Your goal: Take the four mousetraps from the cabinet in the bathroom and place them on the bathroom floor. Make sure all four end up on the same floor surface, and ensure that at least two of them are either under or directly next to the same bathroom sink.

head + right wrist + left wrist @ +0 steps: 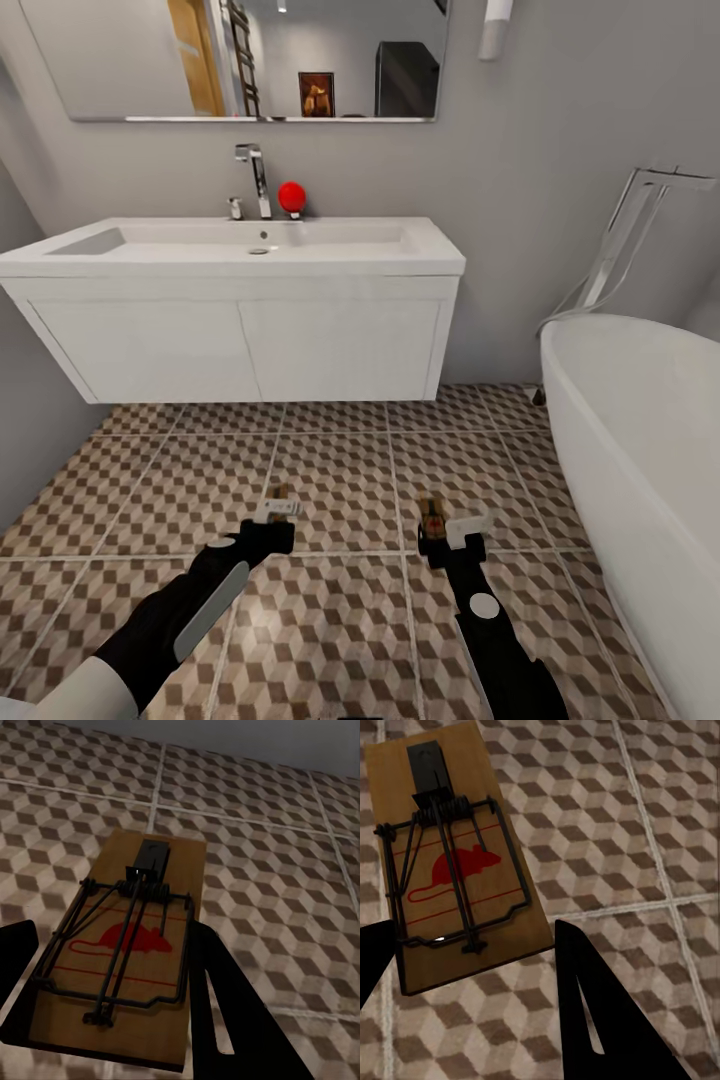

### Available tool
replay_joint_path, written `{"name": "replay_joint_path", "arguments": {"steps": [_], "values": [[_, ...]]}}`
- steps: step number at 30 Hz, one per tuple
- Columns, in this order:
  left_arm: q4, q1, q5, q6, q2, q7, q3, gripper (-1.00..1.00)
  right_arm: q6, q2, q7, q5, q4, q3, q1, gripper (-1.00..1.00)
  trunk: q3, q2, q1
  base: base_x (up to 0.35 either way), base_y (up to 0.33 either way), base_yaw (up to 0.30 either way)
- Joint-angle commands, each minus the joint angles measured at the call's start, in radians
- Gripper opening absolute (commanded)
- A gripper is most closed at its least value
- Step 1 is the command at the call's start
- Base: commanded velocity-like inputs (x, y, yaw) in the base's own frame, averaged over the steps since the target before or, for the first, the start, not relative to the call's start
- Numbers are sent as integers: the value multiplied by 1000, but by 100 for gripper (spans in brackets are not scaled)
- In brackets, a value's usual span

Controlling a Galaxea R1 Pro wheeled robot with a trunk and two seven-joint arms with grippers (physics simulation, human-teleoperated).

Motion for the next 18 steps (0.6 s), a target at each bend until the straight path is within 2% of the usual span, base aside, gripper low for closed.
{"name": "replay_joint_path", "arguments": {"steps": [1, 18], "values": [[-10, -1, -1, 3, 3, 11, -4, -100, 5, 1, -1, 10, -1, -1, 0, -100, -6, -8, 4, 0, 0, 0], [6, 0, -9, 3, 4, 11, -4, -100, 5, 2, -2, 12, -12, 0, 0, -100, -85, -120, 66, 0, 0, 0]]}}
